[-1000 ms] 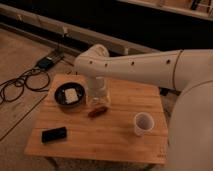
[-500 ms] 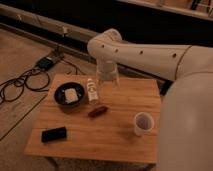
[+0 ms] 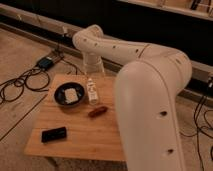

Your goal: Move the arm in a circular motion

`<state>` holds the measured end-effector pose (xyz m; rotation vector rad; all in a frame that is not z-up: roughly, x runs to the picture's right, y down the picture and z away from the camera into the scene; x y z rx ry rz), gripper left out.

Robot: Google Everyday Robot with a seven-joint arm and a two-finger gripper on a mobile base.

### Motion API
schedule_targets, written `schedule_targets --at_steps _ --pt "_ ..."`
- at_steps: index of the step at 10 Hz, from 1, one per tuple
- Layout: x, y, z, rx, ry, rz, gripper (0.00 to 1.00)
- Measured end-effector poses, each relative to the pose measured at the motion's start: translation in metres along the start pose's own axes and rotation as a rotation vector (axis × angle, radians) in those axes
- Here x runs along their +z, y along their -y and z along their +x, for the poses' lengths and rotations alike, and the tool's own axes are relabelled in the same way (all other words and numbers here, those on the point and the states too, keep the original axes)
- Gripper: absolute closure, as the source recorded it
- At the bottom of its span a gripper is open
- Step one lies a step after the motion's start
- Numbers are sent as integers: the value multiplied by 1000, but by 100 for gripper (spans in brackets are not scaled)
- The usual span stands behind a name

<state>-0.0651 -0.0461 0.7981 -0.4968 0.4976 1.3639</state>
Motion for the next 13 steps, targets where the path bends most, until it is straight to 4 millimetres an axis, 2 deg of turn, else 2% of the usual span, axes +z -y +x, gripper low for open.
schedule_targets --at_steps 2,3,5,7,8,9,10,11,13 --pt "13 -46 -7 -88 -21 -17 35" --pt "18 -73 -2 -144 -30 -25 35" --pt "19 -110 16 -226 -40 -37 35" --pt "21 -141 57 -308 -49 -45 35" --pt "20 -149 86 -333 -54 -45 35" --pt "18 -150 103 -340 -60 -44 35" --pt "17 -142 127 -332 -69 -35 35" --pt "14 -128 150 -299 -82 -32 35" --pt "9 -93 180 -203 -101 -32 35"
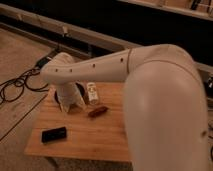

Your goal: Move the arm in a circular motion

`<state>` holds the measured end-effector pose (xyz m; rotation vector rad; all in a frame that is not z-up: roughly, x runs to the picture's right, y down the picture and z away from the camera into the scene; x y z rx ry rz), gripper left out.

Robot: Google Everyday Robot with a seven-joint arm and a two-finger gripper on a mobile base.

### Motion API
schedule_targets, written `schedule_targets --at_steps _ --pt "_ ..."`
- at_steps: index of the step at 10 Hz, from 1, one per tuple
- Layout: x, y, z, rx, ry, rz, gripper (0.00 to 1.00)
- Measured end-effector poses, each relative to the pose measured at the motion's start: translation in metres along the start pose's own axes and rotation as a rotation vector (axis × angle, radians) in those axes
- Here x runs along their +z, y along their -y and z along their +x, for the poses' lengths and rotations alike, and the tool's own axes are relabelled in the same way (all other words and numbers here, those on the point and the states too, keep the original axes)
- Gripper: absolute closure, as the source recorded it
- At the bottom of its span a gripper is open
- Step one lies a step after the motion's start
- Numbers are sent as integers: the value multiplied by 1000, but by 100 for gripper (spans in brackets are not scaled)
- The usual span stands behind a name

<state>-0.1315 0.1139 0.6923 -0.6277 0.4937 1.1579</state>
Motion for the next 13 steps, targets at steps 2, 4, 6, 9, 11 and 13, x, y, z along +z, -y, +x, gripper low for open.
schedule_targets --at_steps 2,4,6,9,11,13 --pt "-6 45 32 124 -3 8 35" --pt "-19 100 48 236 25 28 35" --pt "-38 159 47 319 76 66 35" --pt "-63 228 18 375 149 115 35" --pt "-68 245 -22 355 186 134 35" --pt "-64 232 -73 296 228 142 35"
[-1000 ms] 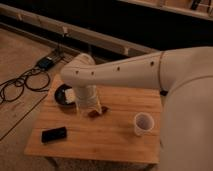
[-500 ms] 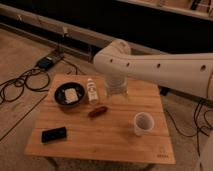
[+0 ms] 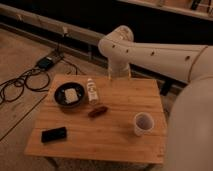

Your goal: Move the arm in a circular motion

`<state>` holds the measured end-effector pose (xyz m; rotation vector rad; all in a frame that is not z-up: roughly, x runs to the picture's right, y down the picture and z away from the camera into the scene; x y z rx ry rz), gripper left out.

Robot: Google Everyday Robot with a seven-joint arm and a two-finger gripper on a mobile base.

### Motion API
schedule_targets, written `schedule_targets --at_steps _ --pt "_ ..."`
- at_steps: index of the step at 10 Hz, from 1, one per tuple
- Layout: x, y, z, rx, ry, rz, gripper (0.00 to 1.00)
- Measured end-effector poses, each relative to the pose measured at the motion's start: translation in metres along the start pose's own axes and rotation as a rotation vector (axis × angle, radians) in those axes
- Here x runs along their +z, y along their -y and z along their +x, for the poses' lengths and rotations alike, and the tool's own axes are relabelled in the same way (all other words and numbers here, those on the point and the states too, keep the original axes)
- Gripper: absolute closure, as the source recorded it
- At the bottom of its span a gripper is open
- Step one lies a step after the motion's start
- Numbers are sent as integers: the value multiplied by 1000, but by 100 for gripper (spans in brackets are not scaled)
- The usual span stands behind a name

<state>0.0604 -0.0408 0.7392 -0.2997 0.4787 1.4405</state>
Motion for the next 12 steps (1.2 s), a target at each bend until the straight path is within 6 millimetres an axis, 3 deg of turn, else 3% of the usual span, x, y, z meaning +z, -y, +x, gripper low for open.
schedule_targets --at_steps 2,4,6,8,10,12 --pt "11 -50 -36 -64 45 -29 35" --pt "19 -96 -54 -124 64 -62 35" --pt "24 -149 -58 -209 75 -112 35" --pt "23 -212 -34 -341 68 -187 35" --pt "21 -250 7 -442 36 -244 35" --pt "16 -276 65 -521 -13 -300 35"
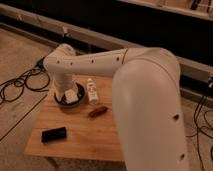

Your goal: Move the arm in a circular motion

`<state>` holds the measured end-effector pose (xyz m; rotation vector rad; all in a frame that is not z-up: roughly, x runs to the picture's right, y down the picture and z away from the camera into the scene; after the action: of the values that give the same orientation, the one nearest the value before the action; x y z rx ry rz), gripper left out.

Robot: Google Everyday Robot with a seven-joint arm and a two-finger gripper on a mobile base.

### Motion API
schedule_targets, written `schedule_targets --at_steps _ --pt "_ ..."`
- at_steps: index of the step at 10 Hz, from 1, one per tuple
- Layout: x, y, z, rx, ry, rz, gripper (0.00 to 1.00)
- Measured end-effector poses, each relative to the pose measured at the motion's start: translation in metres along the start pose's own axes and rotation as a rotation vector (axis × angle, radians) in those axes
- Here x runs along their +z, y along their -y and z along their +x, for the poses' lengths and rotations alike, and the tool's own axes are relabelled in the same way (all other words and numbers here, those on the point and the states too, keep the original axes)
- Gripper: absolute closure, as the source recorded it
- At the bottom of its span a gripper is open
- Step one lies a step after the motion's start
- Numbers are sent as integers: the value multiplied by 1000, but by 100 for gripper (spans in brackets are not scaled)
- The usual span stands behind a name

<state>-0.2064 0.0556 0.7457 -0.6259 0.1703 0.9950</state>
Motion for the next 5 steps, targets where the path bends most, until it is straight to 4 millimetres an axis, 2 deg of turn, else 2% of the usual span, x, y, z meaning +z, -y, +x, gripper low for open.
schedule_targets --at_steps 2,3,4,5 --pt "-1 -24 48 -16 -52 -32 35" --pt "-4 -24 70 0 -74 -33 35" --pt "-8 -15 97 41 -99 -24 35" --pt "-16 6 125 115 -116 0 35"
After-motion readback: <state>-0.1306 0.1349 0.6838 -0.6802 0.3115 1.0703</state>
